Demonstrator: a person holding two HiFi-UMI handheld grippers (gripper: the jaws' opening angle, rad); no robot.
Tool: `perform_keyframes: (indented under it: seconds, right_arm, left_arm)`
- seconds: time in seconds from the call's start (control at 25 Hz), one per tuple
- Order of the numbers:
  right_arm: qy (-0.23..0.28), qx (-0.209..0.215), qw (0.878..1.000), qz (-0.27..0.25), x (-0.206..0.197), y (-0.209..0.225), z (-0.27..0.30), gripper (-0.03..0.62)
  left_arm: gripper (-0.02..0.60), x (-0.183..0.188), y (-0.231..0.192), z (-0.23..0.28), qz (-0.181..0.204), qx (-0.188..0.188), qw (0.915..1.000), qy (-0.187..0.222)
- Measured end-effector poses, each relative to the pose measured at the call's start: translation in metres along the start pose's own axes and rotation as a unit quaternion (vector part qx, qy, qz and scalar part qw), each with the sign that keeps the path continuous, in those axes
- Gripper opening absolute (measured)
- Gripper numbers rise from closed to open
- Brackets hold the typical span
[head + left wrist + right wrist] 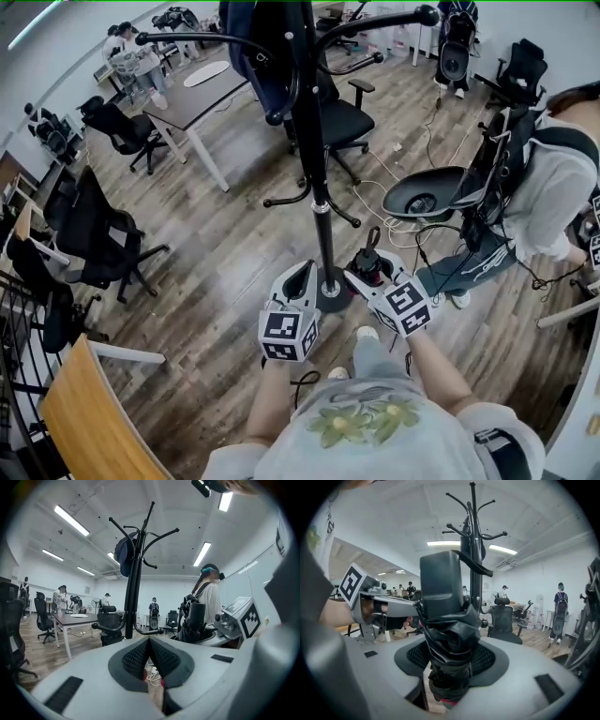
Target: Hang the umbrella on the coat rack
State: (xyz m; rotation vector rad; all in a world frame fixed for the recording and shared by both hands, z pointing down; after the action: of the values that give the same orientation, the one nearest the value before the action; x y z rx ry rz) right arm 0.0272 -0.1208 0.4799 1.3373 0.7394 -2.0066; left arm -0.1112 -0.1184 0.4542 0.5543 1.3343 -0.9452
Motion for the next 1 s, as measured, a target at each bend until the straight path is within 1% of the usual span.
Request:
perform_keyframes:
  seconds: [0.16, 0.52, 1.0]
  right_arm:
    - [-0.012, 0.013, 1.000, -0.005, -0.005, 0.012, 0.015, 0.227]
    - [-0.032, 0.045, 0.998, -0.006, -0.026, 0.022, 0.042, 0.227]
    - [-0.060, 0.069, 0.996, 0.000, -0.051, 0.035, 0.063, 0.227]
  left_arm:
    - [0.005, 0.003, -0.006, 0.011, -0.005, 0.011, 0.9999, 0.001]
    - [0.005, -0.008, -0.014, 0.025, -0.012, 0.030, 0.9994, -0.014]
    - [0.005, -0.019, -0.019, 0.038, -0.023, 0.051, 0.9981, -0.025]
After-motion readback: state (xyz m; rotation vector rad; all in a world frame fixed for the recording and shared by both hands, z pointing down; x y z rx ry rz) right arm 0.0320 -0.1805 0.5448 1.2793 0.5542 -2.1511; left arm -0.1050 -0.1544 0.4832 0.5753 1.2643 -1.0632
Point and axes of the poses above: the fingertips, and each gripper's own axes: z forward along the fingers, y to its right, x out of its top, the point moved 5 cm from there along -z, backward along the fingers, and after that the axes turned 5 degrees about -z, right-handed, at the moved point
